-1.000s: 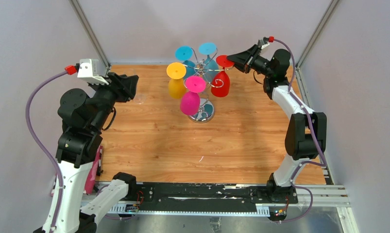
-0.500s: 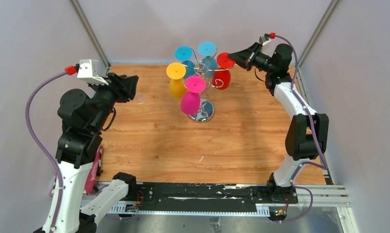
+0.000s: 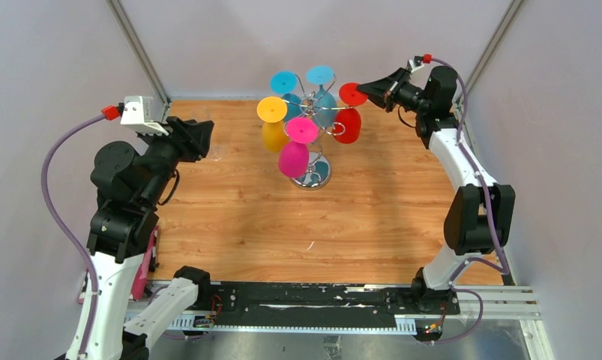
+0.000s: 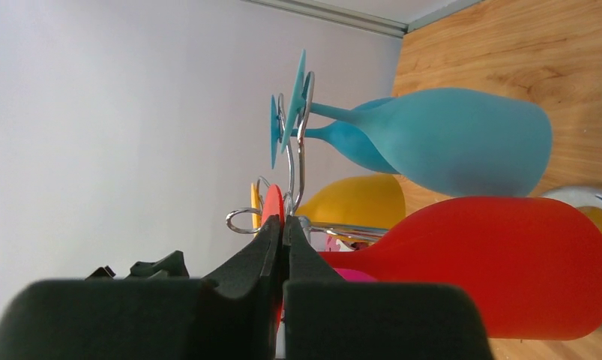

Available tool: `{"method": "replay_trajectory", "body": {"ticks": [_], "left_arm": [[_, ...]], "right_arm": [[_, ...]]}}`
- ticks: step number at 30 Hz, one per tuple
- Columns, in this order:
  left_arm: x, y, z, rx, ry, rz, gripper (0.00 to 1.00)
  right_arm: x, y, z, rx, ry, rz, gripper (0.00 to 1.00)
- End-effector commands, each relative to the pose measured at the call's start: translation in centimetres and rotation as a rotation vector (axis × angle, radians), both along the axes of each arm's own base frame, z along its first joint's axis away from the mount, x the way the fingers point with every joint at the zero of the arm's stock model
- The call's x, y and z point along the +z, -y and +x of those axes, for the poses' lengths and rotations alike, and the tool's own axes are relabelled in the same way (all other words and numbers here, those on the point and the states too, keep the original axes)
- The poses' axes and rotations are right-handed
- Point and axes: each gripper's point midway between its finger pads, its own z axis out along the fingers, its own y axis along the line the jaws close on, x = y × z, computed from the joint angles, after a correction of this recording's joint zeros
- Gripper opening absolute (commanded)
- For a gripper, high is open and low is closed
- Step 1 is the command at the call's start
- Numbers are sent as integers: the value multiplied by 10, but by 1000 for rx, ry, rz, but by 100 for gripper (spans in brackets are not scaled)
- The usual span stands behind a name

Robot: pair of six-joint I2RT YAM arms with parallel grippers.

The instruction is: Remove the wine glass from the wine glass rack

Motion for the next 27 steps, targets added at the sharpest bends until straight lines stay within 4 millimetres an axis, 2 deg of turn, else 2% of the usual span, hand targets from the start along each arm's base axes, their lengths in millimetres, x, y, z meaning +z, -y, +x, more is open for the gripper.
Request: {"method": "replay_trajectory", "body": {"ticks": [1,7,16,23,27], "left_arm": [[-4,1,0,-2,-2,-6,50],[-8,4,3,-10,-14,-6,48],[-8,3,4,-7,-14,-9,47],[-10,2,3,-2,-19,-6,45],[-8,1,1,2,-13,-5,45]], "right_arm": [[42,8,-21,-21,86,-31,0],[47,4,-35,18,81,-48,0],[31,-24,-46,115,53,-63,0],[33,-40,-34,143,56,-62,0],[34,-41,-21,135,66,-46,0]]}}
